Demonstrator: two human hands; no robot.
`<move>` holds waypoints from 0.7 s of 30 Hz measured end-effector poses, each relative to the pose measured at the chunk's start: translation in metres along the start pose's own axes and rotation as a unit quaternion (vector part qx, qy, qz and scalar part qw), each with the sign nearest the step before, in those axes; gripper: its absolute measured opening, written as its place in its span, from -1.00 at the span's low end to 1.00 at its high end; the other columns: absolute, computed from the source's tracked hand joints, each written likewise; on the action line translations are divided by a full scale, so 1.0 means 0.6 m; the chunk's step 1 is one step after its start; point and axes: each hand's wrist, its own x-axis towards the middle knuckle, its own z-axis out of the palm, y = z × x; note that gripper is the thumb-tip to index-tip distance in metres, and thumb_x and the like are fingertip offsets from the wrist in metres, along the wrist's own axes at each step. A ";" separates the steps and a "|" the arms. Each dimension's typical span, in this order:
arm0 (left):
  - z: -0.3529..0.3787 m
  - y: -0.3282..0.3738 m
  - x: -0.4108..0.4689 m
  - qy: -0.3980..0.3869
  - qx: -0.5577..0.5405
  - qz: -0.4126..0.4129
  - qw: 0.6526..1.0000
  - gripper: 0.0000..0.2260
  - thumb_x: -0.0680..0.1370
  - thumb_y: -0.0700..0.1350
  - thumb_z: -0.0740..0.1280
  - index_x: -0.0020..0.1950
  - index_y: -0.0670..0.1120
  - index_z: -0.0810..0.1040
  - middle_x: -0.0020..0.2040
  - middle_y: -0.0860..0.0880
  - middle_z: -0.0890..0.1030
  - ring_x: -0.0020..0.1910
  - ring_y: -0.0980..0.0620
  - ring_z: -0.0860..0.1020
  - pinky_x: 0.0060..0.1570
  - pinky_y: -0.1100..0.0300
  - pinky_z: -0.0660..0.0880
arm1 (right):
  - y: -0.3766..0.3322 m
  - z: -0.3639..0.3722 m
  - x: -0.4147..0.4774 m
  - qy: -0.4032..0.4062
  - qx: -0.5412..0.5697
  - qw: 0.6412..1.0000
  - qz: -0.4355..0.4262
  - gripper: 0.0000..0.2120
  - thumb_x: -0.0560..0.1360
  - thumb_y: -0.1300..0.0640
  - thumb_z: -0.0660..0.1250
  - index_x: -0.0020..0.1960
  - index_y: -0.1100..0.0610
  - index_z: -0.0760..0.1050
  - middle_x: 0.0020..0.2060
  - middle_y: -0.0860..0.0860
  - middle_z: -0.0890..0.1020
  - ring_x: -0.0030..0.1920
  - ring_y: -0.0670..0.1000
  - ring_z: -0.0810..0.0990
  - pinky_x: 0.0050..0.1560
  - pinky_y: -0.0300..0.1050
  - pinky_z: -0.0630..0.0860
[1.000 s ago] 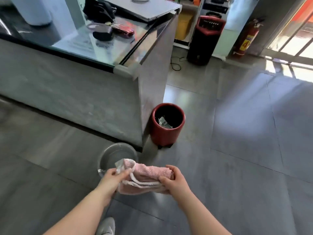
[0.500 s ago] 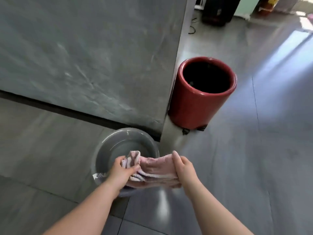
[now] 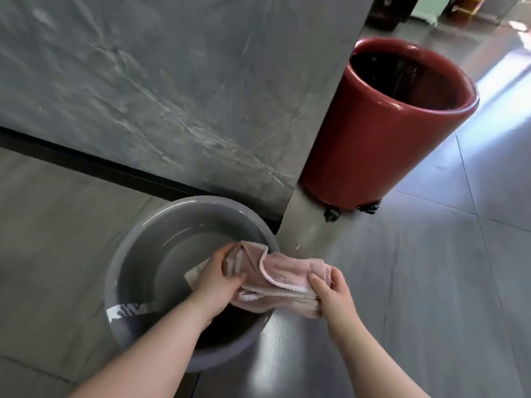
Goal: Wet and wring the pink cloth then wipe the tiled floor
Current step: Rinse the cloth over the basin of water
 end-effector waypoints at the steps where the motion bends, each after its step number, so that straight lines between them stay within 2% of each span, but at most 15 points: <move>1: 0.003 -0.006 0.001 0.004 0.024 -0.008 1.000 -0.53 0.47 -0.37 0.27 0.34 -0.09 0.32 0.15 -0.04 0.47 0.17 0.05 0.42 0.05 0.33 0.31 | 0.009 0.002 0.002 -0.007 -0.014 1.000 0.014 -0.87 0.50 0.23 0.29 -0.01 0.05 0.42 -0.09 0.01 0.54 -0.02 0.01 0.49 -0.09 -0.23 0.44; 3: 0.008 -0.023 0.010 0.029 0.098 -0.020 0.995 -0.52 0.46 -0.31 0.28 0.37 -0.11 0.30 0.30 -0.11 0.46 0.30 -0.07 0.41 0.26 0.18 0.32 | 0.019 0.010 0.012 -0.007 -0.063 0.998 0.031 -0.66 0.52 0.22 0.26 0.27 0.07 0.33 0.08 0.02 0.46 0.07 0.01 0.46 0.10 -0.16 0.44; 5: 0.012 -0.030 0.014 0.078 0.187 -0.013 0.979 -0.51 0.49 -0.24 0.25 0.41 -0.09 0.25 0.42 -0.15 0.31 0.40 -0.13 0.29 0.40 0.05 0.22 | 0.023 0.016 0.022 0.037 -0.117 0.992 0.023 -0.46 0.49 0.19 0.31 0.41 0.08 0.20 0.16 0.01 0.37 0.09 0.04 0.46 0.16 -0.10 0.42; 7: 0.017 -0.020 0.002 0.128 0.228 0.067 0.963 -0.59 0.54 -0.12 0.16 0.40 -0.07 0.29 0.47 -0.13 0.22 0.44 -0.13 0.23 0.41 0.04 0.17 | 0.017 0.018 0.022 0.104 -0.137 0.985 -0.015 -0.49 0.45 0.21 0.34 0.35 0.08 0.27 0.19 0.01 0.39 0.06 0.04 0.47 0.11 -0.12 0.42; 8: 0.023 -0.013 -0.006 0.126 0.235 0.126 0.955 -0.59 0.54 -0.01 0.11 0.37 -0.08 0.35 0.46 -0.12 0.25 0.43 -0.11 0.25 0.40 0.07 0.18 | 0.013 0.019 0.018 0.116 -0.128 0.984 -0.042 -0.57 0.45 0.22 0.34 0.27 0.05 0.32 0.18 0.01 0.42 0.02 0.01 0.46 0.09 -0.16 0.43; 10: 0.040 -0.005 -0.019 0.068 0.259 0.183 0.946 -0.38 0.42 0.20 -0.05 0.31 -0.10 0.42 0.40 -0.11 0.37 0.38 -0.08 0.34 0.33 0.17 0.21 | 0.007 0.027 0.006 0.069 -0.116 0.988 -0.073 -0.69 0.46 0.20 0.34 0.15 0.01 0.34 0.10 -0.02 0.44 -0.02 -0.08 0.45 0.02 -0.29 0.40; 12: 0.054 -0.015 -0.018 0.024 0.283 0.165 0.944 -0.31 0.38 0.26 -0.09 0.36 -0.09 0.35 0.40 -0.07 0.38 0.39 -0.02 0.32 0.31 0.26 0.19 | 0.009 0.045 -0.005 0.000 -0.140 0.987 -0.075 -0.65 0.47 0.14 0.35 0.21 0.04 0.35 0.09 -0.06 0.40 0.07 -0.12 0.41 0.07 -0.32 0.33; 13: 0.058 -0.019 -0.016 0.012 0.290 0.135 0.947 -0.39 0.45 0.23 -0.03 0.39 -0.07 0.29 0.41 -0.06 0.36 0.40 -0.01 0.30 0.32 0.25 0.21 | 0.012 0.053 -0.006 -0.018 -0.149 0.986 -0.072 -0.60 0.46 0.11 0.35 0.26 0.07 0.34 0.10 -0.07 0.38 0.11 -0.12 0.39 0.10 -0.32 0.30; 15: 0.063 -0.024 -0.006 0.014 0.267 0.079 0.960 -0.59 0.59 0.03 0.05 0.41 -0.06 0.26 0.40 -0.08 0.37 0.38 -0.03 0.32 0.30 0.20 0.25 | 0.014 0.067 -0.002 -0.033 -0.151 0.986 -0.060 -0.55 0.47 0.09 0.34 0.31 0.09 0.31 0.16 -0.05 0.40 0.16 -0.08 0.40 0.16 -0.27 0.33; 16: 0.065 -0.027 0.001 0.019 0.244 0.050 0.968 -0.64 0.60 -0.02 0.03 0.38 -0.07 0.30 0.36 -0.12 0.42 0.35 -0.07 0.37 0.23 0.18 0.29 | 0.014 0.071 0.001 -0.039 -0.145 0.987 -0.053 -0.55 0.47 0.09 0.33 0.31 0.08 0.29 0.20 -0.01 0.43 0.19 -0.05 0.42 0.20 -0.22 0.36; 18: 0.065 -0.033 0.008 0.002 0.204 -0.026 0.979 -0.64 0.61 0.02 -0.01 0.25 -0.10 0.42 0.25 -0.19 0.52 0.26 -0.14 0.45 0.07 0.18 0.30 | 0.012 0.073 0.004 -0.055 -0.131 0.989 -0.035 -0.53 0.48 0.09 0.31 0.34 0.08 0.26 0.26 0.03 0.43 0.24 -0.02 0.43 0.23 -0.21 0.37; 21: 0.058 -0.032 0.006 -0.012 0.167 -0.057 0.984 -0.66 0.59 0.05 0.02 0.14 -0.10 0.49 0.20 -0.20 0.56 0.22 -0.14 0.47 0.08 0.18 0.32 | 0.013 0.067 -0.001 -0.082 -0.107 0.991 -0.025 -0.45 0.49 0.08 0.31 0.42 0.07 0.18 0.34 -0.02 0.36 0.34 -0.05 0.35 0.31 -0.24 0.28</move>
